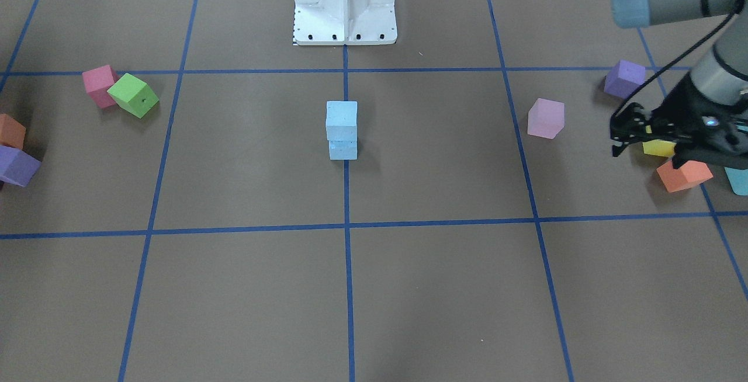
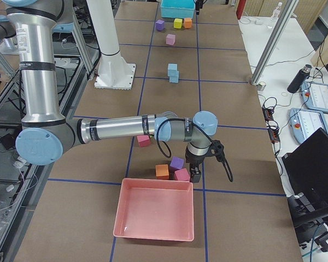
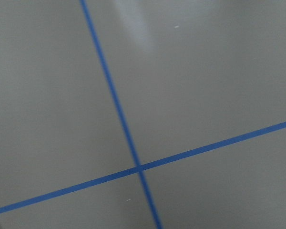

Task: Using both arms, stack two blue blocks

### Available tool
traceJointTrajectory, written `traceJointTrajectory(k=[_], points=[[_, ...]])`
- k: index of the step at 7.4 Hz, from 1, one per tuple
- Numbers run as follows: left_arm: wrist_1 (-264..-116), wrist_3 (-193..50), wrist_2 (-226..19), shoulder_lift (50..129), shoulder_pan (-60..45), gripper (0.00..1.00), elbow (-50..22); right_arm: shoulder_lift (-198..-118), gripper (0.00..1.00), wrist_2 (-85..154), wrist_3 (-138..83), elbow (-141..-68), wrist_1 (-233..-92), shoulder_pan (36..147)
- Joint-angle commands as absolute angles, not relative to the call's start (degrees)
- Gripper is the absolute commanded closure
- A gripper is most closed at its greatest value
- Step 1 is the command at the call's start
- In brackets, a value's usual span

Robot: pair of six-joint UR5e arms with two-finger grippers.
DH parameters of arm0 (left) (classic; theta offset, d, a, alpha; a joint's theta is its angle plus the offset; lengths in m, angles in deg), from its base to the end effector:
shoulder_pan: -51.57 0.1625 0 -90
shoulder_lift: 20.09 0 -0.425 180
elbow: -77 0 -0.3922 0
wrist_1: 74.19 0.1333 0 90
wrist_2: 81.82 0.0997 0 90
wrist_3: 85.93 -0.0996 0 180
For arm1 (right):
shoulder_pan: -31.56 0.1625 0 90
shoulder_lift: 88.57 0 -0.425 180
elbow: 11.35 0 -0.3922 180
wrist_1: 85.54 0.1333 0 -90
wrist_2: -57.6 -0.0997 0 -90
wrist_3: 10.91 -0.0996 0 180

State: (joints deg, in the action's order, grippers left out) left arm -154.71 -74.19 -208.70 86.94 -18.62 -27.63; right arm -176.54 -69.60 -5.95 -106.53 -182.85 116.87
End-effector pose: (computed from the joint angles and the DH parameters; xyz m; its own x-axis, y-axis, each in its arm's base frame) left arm 0.1276 -0.5713 0.3991 0.7255 0.2968 -0.6209 -0.1698 0.9515 0.2565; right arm 0.0317 -0.5080 0.6175 0.7839 -0.1500 0.6025 0.1501 0.9874 0.0505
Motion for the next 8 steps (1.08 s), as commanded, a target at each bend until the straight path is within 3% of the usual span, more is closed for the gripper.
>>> traceJointTrajectory(k=[1,5,8], points=[[-156.5,-84.4,-209.2,75.3,-24.9,0.02,-24.8,-177.7,0.0,-69.5,-4.5,-106.6,-182.8,117.5],[-157.9,-84.7,-215.8,67.8,-37.4,0.02,-21.8,-177.6,0.0,-69.5,-4.6,-106.6,-182.8,117.4],[-160.8,-85.1,-216.4,65.2,-38.7,0.02,-22.4,-177.6,0.0,-69.5,-4.6,-106.7,-182.8,117.5]])
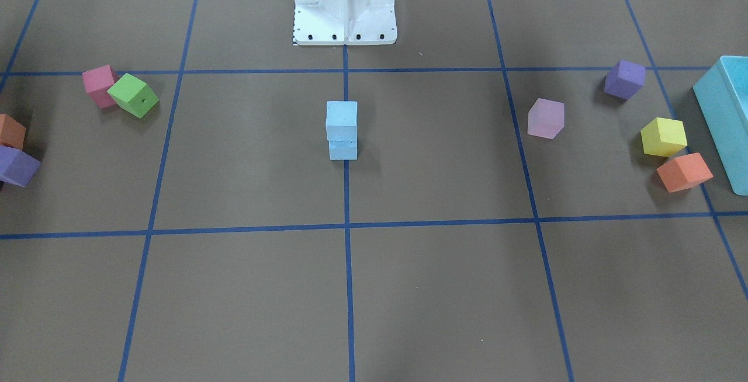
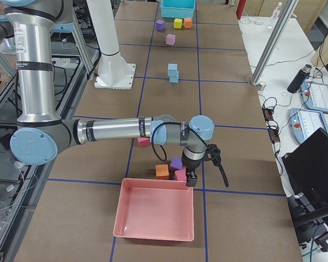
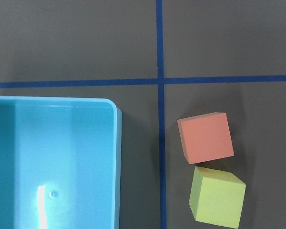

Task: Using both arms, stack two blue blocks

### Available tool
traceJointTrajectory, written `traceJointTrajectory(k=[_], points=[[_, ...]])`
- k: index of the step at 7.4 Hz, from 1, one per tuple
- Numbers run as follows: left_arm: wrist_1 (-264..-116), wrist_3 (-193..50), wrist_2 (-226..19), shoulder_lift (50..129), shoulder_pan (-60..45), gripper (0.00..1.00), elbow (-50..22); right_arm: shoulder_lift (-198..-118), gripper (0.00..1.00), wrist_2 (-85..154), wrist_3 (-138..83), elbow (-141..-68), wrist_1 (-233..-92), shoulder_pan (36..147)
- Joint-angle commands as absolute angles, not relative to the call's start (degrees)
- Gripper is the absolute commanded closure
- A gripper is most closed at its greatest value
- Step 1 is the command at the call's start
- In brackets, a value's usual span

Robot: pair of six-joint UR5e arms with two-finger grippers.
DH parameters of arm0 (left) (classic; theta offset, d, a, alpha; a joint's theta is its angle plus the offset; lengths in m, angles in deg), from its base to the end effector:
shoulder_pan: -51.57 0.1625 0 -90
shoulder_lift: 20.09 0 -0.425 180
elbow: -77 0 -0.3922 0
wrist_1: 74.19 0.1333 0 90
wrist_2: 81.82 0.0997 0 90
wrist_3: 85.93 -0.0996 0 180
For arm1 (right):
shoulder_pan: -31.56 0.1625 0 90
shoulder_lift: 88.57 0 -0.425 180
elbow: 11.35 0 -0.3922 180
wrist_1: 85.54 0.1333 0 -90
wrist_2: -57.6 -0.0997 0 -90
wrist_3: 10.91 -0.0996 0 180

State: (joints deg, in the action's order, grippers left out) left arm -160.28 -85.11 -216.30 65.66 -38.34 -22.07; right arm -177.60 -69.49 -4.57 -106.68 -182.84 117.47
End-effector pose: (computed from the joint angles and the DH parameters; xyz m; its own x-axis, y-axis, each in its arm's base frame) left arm -0.0628 -0.4602 0.6228 0.7134 -0.0021 -0.7007 0.0086 0.9999 0.0059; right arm 0.0377 -0.4993 0.6256 0.7837 -0.1562 0.6012 0.1588 0.9861 0.0492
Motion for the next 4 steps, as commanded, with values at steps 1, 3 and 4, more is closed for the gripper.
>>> traceJointTrajectory(k=[1,3,4], points=[[-160.7,-85.2,-216.1,65.7,-38.7,0.02,-22.7,-177.6,0.0,-69.6,-4.6,-106.7,-182.8,117.4],[-161.5,-85.4,-216.1,65.4,-38.5,0.02,-22.8,-177.7,0.0,-69.5,-4.8,-106.0,-180.8,117.4],[-161.6,-85.4,-216.1,65.3,-38.5,0.02,-22.9,-177.7,0.0,-69.6,-5.0,-106.3,-180.8,117.4]])
